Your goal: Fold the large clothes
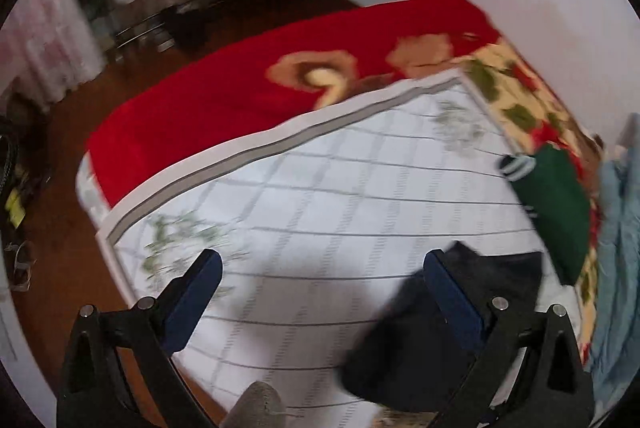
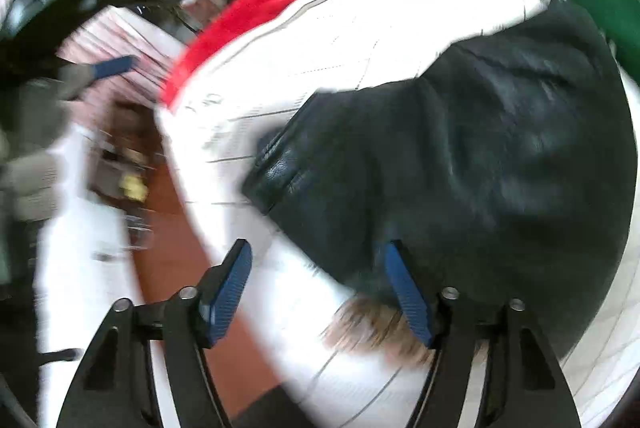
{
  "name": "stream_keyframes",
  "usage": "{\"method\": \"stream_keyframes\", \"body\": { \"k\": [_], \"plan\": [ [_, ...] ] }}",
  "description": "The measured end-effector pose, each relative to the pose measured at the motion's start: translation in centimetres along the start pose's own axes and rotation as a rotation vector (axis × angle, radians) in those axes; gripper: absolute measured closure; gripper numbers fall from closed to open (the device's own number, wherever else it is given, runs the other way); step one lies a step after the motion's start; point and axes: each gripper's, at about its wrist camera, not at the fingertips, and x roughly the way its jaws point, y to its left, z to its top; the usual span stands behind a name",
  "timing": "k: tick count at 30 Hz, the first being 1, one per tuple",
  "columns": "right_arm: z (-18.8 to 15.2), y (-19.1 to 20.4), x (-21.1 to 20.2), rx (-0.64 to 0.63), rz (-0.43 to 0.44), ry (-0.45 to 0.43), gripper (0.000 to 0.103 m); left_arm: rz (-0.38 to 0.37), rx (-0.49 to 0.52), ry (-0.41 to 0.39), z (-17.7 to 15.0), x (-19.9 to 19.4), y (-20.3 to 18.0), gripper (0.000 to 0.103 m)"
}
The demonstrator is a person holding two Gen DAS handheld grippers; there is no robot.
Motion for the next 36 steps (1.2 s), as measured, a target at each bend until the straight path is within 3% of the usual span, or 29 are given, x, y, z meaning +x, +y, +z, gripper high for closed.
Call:
{"method": "stream_keyframes", "body": {
  "k": [4, 6, 10, 13, 15, 19, 22, 25, 27, 29, 32, 33, 34, 36],
  "plan": [
    [-1.4, -7.1, -5.0, 0.236, -0.048, -0.054, 0.033, -0.026, 0.114, 0.048, -1.9, 2.7, -5.6, 0.001],
    [-2.4, -9.2, -6.7, 0.291, -0.069, -0.076, 0.062, 0.005, 0.161, 0.079, -3.9, 5.4, -7.3, 0.001],
    [3.9, -14.6, -5.2, 0.326, -0.094, -0.103, 0.067, 0.185, 0.282, 0.248, -9.1, 13.6, -7.8, 0.0],
    [8.6, -15.7, -1.6, 0.299, -0.102, -0.066, 0.069, 0.161, 0.192, 0.283, -10.4, 15.5, -5.5, 0.0],
    [10.0, -17.9, 1.7, 0.336, -0.162, -0.007, 0.081, 0.136, 0.139, 0.28, -10.1, 15.6, -4.5, 0.0],
    [12.1, -18.5, 4.2, 0.381, -0.177, 0.025, 0.085, 0.165, 0.17, 0.272, -9.5, 16.0, -4.7, 0.0],
    [11.8, -18.0, 1.2, 0.379, -0.157, 0.087, 0.083, 0.201, 0.213, 0.273, -8.5, 14.6, -5.7, 0.0],
    [11.2, -16.9, -3.4, 0.37, -0.095, 0.007, 0.08, 0.196, 0.247, 0.208, -7.2, 11.6, -6.9, 0.0],
    [11.3, -16.5, -4.3, 0.359, -0.082, -0.014, 0.08, 0.193, 0.257, 0.181, -6.5, 10.2, -7.6, 0.0],
    [11.7, -16.8, -2.7, 0.358, -0.073, 0.022, 0.08, 0.181, 0.255, 0.171, -5.7, 9.6, -8.5, 0.0],
    [11.9, -18.7, 2.0, 0.372, -0.13, 0.081, 0.082, 0.161, 0.257, 0.152, -4.5, 10.4, -10.3, 0.0],
    [11.6, -19.5, 3.2, 0.389, -0.162, 0.087, 0.092, 0.162, 0.266, 0.146, -4.0, 10.8, -10.9, 0.0],
    [11.3, -20.1, 4.2, 0.401, -0.175, 0.072, 0.092, 0.166, 0.276, 0.141, -3.7, 11.4, -11.6, 0.0],
    [11.8, -19.5, 3.7, 0.361, -0.184, 0.078, 0.092, 0.172, 0.303, 0.136, -3.6, 12.2, -13.1, 0.0]
  ]
}}
